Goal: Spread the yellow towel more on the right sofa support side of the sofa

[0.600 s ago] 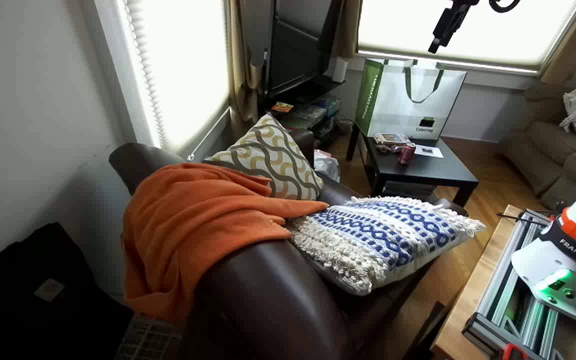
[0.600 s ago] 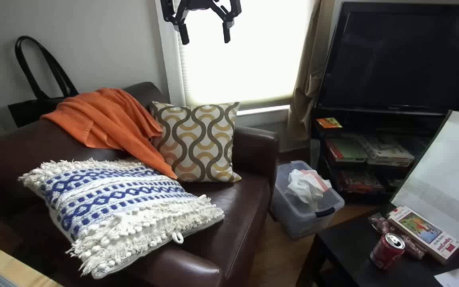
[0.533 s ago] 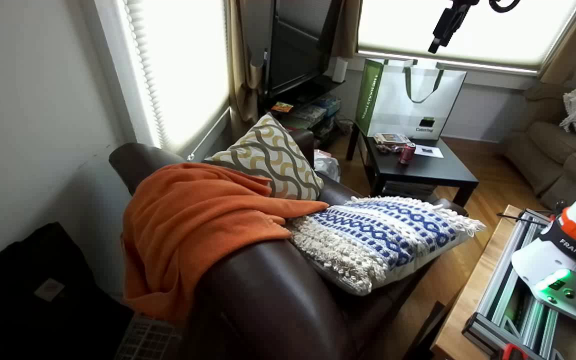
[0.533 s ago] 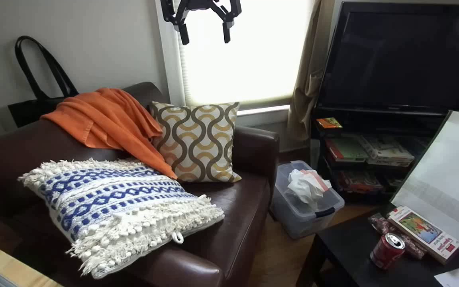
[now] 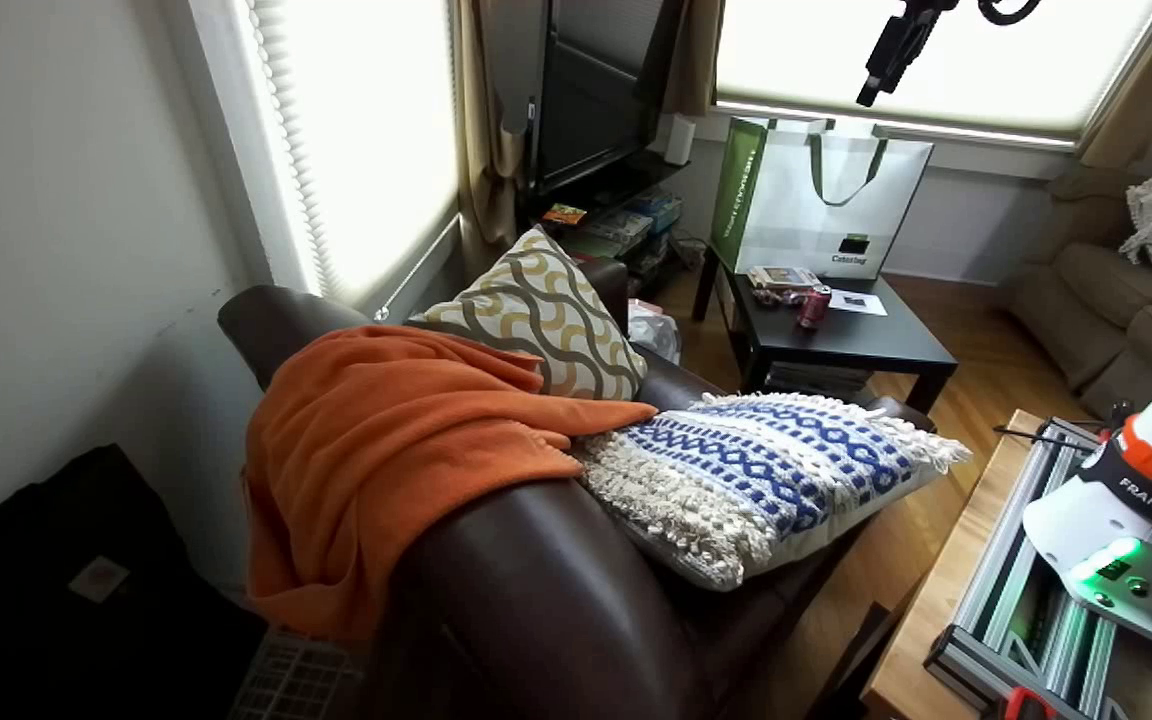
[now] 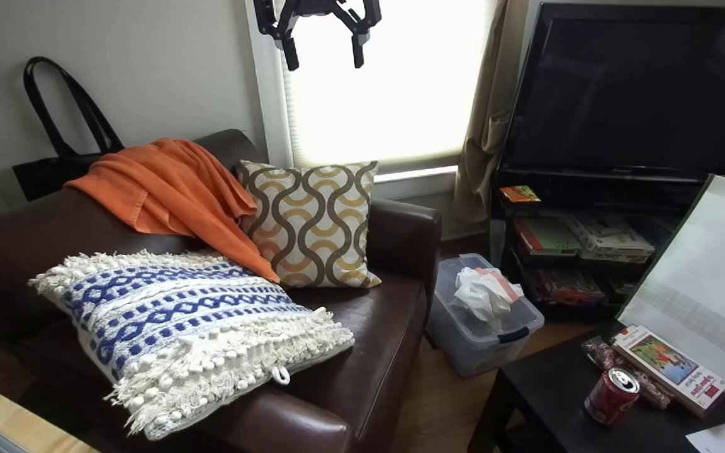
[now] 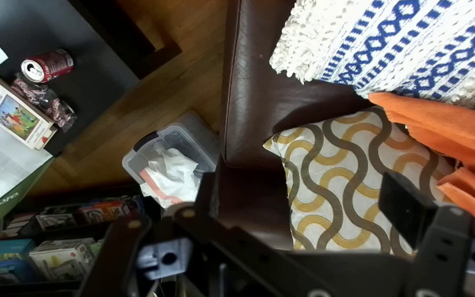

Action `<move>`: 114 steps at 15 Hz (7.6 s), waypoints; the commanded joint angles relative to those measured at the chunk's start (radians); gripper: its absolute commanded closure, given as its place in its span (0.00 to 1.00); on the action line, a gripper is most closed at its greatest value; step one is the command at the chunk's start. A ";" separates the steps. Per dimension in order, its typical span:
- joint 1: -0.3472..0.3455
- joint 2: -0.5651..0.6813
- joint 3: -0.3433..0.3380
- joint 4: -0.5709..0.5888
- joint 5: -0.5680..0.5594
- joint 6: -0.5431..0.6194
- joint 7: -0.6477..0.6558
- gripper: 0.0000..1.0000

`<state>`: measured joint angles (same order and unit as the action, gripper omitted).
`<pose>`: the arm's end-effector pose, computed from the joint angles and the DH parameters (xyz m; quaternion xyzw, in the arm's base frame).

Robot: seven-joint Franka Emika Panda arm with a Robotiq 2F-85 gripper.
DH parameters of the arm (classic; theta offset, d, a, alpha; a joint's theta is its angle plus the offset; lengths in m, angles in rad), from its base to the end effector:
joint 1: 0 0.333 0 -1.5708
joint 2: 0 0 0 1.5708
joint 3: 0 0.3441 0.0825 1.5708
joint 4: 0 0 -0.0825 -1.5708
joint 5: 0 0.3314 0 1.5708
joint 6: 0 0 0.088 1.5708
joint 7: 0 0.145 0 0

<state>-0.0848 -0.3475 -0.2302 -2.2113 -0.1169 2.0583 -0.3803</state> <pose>0.3912 -0.1491 0.5383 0.9938 0.0579 0.0830 0.0456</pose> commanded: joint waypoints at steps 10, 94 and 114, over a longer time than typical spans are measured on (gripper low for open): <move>0.008 0.048 0.022 0.053 0.015 -0.004 -0.008 0.00; 0.280 1.518 0.464 1.283 0.012 0.098 -0.292 1.00; 0.315 1.416 0.371 1.449 -0.070 0.399 -0.266 0.97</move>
<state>0.2301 1.0686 0.1407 -0.7626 -0.1864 2.4578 -0.6464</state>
